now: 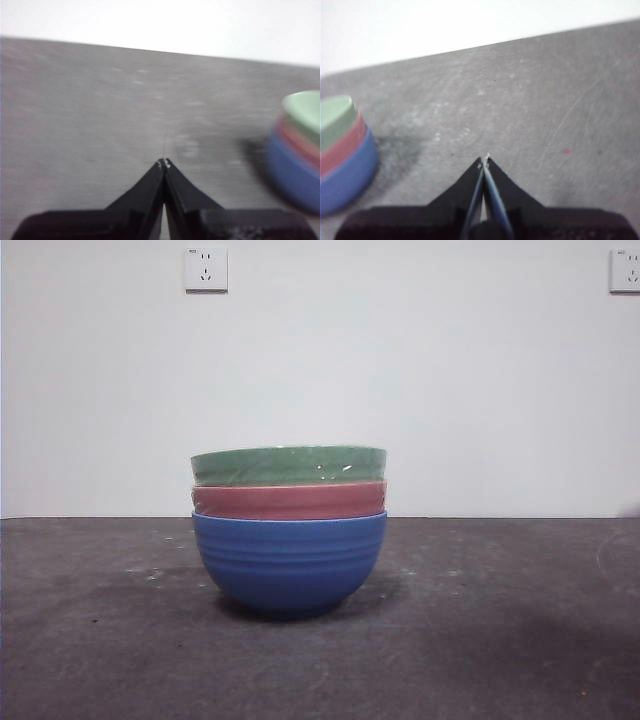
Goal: Pick up the green bowl on the top,put the green bowl on the left,pick up the red bowl in the middle,put the red bowl on the right
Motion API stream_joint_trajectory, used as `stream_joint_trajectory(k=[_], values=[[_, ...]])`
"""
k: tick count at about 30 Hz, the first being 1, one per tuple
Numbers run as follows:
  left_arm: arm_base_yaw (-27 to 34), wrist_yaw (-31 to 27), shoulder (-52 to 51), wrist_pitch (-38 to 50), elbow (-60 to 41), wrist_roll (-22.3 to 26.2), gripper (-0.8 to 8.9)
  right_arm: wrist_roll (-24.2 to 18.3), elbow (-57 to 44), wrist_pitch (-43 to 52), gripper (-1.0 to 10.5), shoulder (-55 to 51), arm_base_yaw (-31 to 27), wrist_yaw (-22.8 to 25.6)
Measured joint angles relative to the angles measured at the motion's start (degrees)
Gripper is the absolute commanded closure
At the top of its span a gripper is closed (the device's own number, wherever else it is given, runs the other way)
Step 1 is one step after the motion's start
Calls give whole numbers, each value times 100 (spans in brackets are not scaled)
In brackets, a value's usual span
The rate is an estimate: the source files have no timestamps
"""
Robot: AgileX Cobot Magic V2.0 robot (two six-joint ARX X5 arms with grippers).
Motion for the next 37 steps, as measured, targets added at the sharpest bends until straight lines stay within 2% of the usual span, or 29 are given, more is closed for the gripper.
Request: stream_joint_trajectory(k=[4, 8, 13, 18, 22, 29, 33, 37], values=[[0, 610, 0, 31, 0, -846, 820, 754, 0, 0, 946, 0, 0, 0], [0, 922, 0, 70, 4, -1180, 821, 1156, 4, -11, 958, 0, 0, -15], [0, 894, 131, -389, 479, -1344, 821, 1316, 479, -446, 958, 227, 0, -15], [0, 872, 678, -634, 1346, -1375, 821, 1322, 1432, -708, 958, 802, 0, -15], [0, 938, 1309, -697, 1934, -1287, 821, 1093, 2188, -870, 958, 1408, 0, -15], [0, 1703, 2660, -1043, 3180, -647, 821, 293, 3661, -1609, 947, 2706, 0, -52], [0, 2162, 3462, -1569, 3897, -96, 821, -367, 4461, -2149, 947, 3471, 0, -476], [-50, 2382, 4181, -2221, 4597, 538, 817, -1080, 5088, -2728, 947, 4153, 0, -925]])
